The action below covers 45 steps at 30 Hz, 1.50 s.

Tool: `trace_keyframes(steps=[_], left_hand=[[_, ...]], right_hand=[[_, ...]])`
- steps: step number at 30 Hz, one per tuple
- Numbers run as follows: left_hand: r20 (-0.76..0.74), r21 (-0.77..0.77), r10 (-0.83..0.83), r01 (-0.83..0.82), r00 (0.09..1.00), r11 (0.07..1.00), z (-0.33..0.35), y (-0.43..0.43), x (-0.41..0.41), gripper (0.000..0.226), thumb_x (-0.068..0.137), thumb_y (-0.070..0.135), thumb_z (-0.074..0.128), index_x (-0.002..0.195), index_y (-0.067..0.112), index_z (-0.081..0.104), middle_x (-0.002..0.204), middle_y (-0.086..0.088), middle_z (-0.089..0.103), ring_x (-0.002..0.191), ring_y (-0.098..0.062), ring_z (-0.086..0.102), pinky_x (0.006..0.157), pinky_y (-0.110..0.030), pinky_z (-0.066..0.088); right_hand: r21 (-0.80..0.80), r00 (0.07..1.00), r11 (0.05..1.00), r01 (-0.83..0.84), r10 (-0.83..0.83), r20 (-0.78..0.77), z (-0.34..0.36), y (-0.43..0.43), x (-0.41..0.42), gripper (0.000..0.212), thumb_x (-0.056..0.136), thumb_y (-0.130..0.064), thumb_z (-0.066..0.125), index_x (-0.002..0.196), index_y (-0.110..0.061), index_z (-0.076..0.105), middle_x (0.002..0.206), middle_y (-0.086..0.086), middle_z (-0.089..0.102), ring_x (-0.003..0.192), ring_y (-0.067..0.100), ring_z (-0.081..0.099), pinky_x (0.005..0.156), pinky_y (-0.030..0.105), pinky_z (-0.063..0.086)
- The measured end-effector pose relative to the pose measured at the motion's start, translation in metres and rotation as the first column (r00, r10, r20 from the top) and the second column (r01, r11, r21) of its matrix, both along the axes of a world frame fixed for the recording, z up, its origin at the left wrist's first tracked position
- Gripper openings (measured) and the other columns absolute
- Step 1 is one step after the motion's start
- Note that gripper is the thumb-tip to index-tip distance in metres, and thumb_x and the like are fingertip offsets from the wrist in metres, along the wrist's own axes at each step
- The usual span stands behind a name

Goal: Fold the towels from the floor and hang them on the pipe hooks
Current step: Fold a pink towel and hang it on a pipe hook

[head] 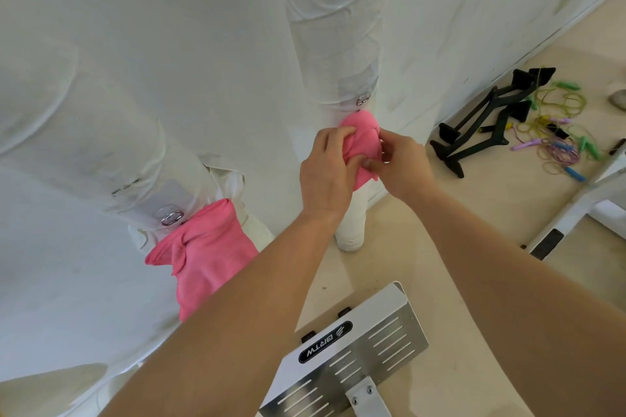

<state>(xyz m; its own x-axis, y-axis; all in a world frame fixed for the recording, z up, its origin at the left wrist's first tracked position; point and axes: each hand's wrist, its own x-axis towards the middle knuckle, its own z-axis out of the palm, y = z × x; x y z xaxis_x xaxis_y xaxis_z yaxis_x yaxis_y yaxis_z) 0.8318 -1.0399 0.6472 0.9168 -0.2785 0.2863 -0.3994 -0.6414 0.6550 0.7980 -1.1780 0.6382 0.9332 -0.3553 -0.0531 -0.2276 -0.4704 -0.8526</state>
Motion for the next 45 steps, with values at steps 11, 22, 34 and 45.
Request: trace_keyframes(steps=[11,22,34,45], left_hand=[[0.015,0.152,0.043,-0.045,0.999,0.987,0.023,0.020,-0.012,0.056,0.080,0.032,0.078,0.130,0.031,0.054,0.126,0.002,0.039,0.104,-0.018,0.047,0.076,-0.035,0.054],[-0.192,-0.087,0.052,-0.070,0.980,0.994,0.002,0.006,0.003,0.026,0.087,0.011,0.062,0.113,0.016,0.057,0.103,0.003,0.066,0.089,-0.019,0.065,0.081,-0.042,0.056],[-0.225,-0.098,0.043,-0.066,0.973,0.993,0.006,0.003,0.013,0.011,0.083,0.009,0.067,0.093,0.013,0.071,0.081,0.002,0.071,0.076,-0.020,0.066,0.076,-0.039,0.055],[-0.228,0.162,0.015,0.023,0.974,0.986,0.065,0.034,-0.005,0.031,0.089,0.034,0.067,0.118,0.022,0.061,0.113,0.005,0.068,0.099,-0.018,0.065,0.081,-0.033,0.052]], right_hand=[[-0.501,0.997,0.864,-0.052,0.014,-0.079,0.044,-0.006,-0.018,0.100,0.071,-0.047,0.082,0.153,-0.037,0.024,0.143,0.006,0.034,0.126,0.032,0.039,0.096,0.045,0.045],[-0.079,1.000,0.997,-0.021,0.022,0.006,0.020,0.004,0.001,0.077,0.080,-0.010,0.077,0.147,-0.029,0.044,0.099,-0.008,0.062,0.091,0.013,0.060,0.078,0.026,0.050],[-0.136,1.000,0.991,0.004,-0.005,-0.005,0.017,0.001,0.011,0.071,0.077,-0.014,0.081,0.141,-0.027,0.053,0.091,-0.005,0.063,0.087,0.019,0.063,0.076,0.034,0.056],[-0.238,0.967,0.970,-0.053,-0.009,-0.254,0.069,0.010,-0.008,0.105,0.078,-0.034,0.077,0.157,-0.023,0.009,0.157,0.013,0.019,0.131,0.039,0.045,0.101,0.045,0.046]])
